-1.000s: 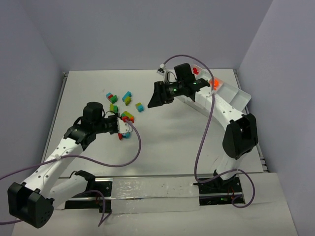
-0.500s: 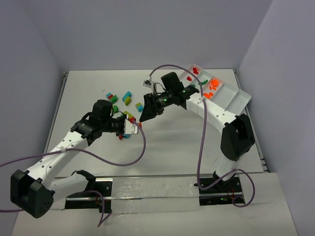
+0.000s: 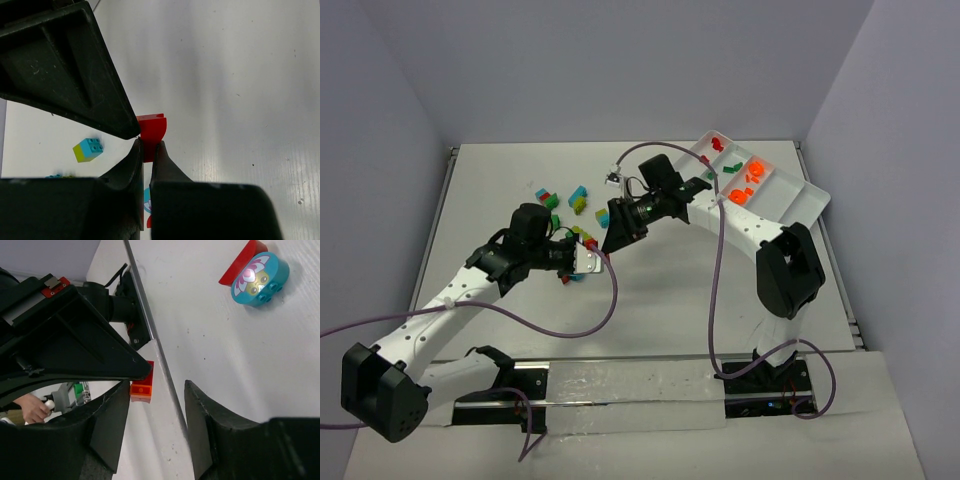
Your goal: Sort the legos into containers by color
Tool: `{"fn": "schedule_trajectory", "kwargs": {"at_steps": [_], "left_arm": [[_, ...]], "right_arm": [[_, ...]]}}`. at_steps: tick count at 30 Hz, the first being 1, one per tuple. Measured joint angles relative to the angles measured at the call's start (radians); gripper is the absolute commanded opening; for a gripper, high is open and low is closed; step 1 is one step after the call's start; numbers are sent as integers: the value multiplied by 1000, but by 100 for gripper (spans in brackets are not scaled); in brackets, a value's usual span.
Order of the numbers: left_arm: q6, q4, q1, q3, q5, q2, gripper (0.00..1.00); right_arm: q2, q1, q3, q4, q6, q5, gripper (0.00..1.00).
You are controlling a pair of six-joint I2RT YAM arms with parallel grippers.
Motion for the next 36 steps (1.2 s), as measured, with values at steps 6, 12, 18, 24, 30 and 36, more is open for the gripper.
{"fn": "schedule_trajectory", "kwargs": {"at_steps": [6,12,18,24,30,36], "left_arm": [[-3,0,-1,0,-4,7,0],[-4,1,-1,-2,-9,10,0],[10,15,-1,-15,-9,10,0],[56,59,-8,-32,-12,10,0],[83,6,-23,-55,-6,7,0],[67,-15,-34,-56,1,11,0]], "right_arm": [[0,7,0,5,8,-27,21],[0,9,0,10,9,-29,0],[0,6,0,6,4,-19,0],[0,-20,12,-12,10,-17,0],[0,-140,96,-16,10,29,0],[0,-263,139,-16,-13,90,0]]}}
